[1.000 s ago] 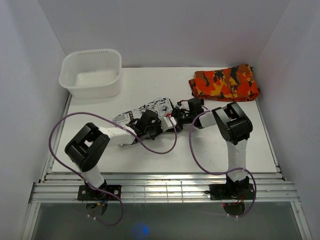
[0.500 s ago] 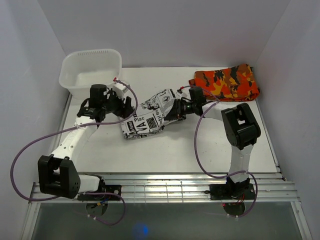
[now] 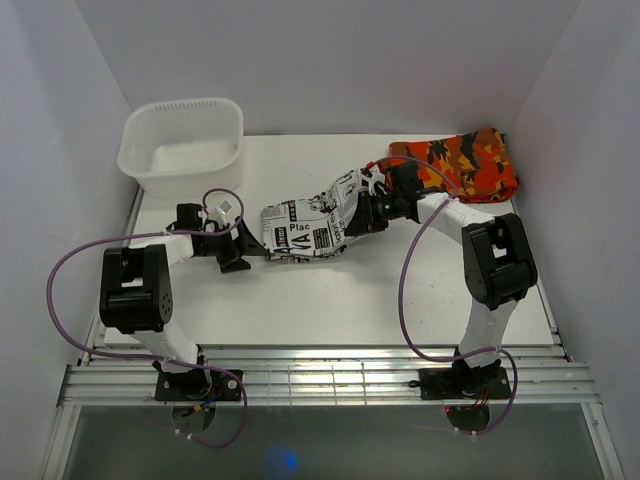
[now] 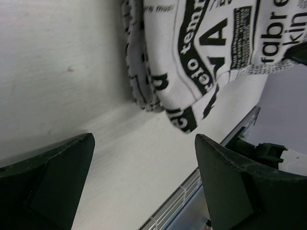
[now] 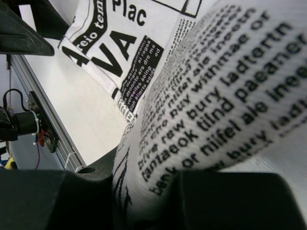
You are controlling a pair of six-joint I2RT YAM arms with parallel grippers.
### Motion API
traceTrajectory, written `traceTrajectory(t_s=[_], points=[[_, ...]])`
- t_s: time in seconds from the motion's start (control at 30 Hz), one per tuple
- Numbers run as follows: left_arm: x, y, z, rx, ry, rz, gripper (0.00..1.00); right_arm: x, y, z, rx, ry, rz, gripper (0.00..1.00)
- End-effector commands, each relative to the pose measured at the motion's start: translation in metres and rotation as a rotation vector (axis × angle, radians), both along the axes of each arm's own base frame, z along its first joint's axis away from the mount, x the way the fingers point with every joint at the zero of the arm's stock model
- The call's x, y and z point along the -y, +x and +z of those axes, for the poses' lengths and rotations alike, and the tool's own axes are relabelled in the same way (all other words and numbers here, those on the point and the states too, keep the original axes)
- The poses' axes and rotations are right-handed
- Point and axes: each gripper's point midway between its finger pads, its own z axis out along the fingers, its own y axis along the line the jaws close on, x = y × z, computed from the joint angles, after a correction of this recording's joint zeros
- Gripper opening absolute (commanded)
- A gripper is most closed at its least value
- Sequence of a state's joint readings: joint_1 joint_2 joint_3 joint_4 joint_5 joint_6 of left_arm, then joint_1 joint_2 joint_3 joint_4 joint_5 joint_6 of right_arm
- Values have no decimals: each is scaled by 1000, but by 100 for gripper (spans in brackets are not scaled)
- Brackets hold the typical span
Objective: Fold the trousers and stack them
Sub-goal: Neatly place the folded trousers to the corner
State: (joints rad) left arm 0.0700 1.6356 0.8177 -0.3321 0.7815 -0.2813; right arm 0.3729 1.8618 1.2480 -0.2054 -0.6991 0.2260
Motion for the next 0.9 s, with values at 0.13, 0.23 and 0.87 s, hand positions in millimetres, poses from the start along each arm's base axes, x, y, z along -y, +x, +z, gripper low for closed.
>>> traceTrajectory(t_s=[0.13, 0.23, 0.87], points=[[44, 44, -9, 65, -38, 15, 96, 12, 19, 0, 111, -105, 67, 8], [59, 47, -20, 34, -19, 4, 90, 19, 26, -5, 114, -139, 59, 8], [138, 149, 52, 345, -88, -100, 0, 80, 118, 76, 486, -286, -69, 8]])
